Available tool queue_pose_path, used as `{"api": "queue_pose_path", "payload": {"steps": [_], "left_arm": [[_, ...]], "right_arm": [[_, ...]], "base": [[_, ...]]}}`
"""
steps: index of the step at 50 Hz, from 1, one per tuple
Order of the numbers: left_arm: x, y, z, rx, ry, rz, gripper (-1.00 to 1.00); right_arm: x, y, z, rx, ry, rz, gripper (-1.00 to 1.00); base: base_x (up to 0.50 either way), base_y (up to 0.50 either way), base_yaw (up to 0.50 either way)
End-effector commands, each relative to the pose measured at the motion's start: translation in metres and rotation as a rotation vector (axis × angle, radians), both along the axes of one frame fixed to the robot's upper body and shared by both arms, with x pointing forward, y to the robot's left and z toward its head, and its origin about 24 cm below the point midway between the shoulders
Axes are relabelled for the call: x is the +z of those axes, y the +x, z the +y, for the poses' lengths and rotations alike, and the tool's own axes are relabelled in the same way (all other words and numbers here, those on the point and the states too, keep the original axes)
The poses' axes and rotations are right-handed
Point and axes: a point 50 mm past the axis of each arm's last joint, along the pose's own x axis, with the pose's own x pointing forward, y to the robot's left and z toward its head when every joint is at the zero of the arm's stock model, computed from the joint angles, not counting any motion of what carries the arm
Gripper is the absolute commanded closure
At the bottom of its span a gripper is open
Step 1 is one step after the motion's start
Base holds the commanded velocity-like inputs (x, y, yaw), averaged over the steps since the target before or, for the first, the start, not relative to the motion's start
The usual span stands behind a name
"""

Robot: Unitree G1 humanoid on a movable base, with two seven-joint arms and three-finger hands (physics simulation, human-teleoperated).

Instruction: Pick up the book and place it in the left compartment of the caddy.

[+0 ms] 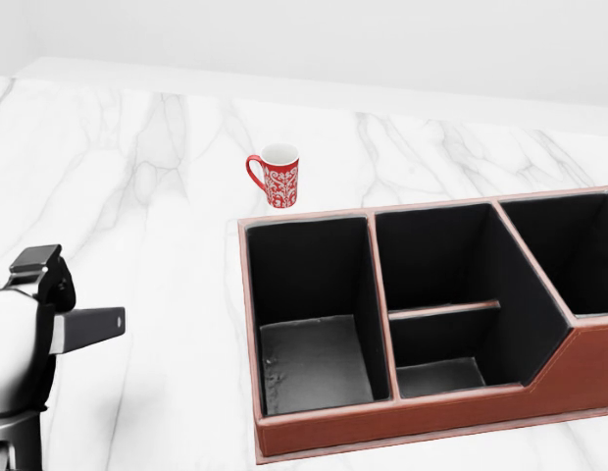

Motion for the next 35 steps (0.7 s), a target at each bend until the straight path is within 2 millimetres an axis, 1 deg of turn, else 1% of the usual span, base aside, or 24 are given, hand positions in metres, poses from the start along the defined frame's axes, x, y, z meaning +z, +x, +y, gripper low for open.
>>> {"api": "queue_pose_path", "payload": {"steps": [1,2,6,10,17,26,35], "left_arm": [[0.044,-0.038,-0.005,0.045,0.02,-0.181,1.0],[0.046,-0.042,-0.007,0.039,0.009,-0.199,1.0],[0.048,-0.048,-0.009,0.039,-0.008,-0.223,1.0],[0.052,-0.054,-0.015,0.015,-0.003,-0.263,1.0],[0.058,-0.063,-0.026,-0.028,-0.008,-0.295,1.0],[0.062,-0.068,-0.039,-0.067,-0.004,-0.304,1.0],[0.062,-0.069,-0.04,-0.07,-0.005,-0.304,1.0]], "right_arm": [[-0.001,0.001,0.0,0.002,0.004,0.004,-1.0],[0.0,0.0,0.0,0.002,0.001,0.002,-1.0],[0.0,0.001,0.0,0.002,0.0,0.001,-1.0],[0.002,-0.001,0.001,0.001,-0.009,-0.004,-1.0],[0.0,0.0,0.0,0.003,-0.003,0.001,-1.0],[0.001,-0.001,0.001,0.003,-0.006,-0.001,-1.0],[0.001,-0.001,0.001,0.003,-0.007,-0.002,-1.0]], "base": [[0.0,0.0,0.0],[0.0,0.0,0.0],[0.0,0.0,0.0],[0.0,0.0,0.0],[0.0,0.0,0.0],[0.0,0.0,0.0],[0.0,0.0,0.0]]}}
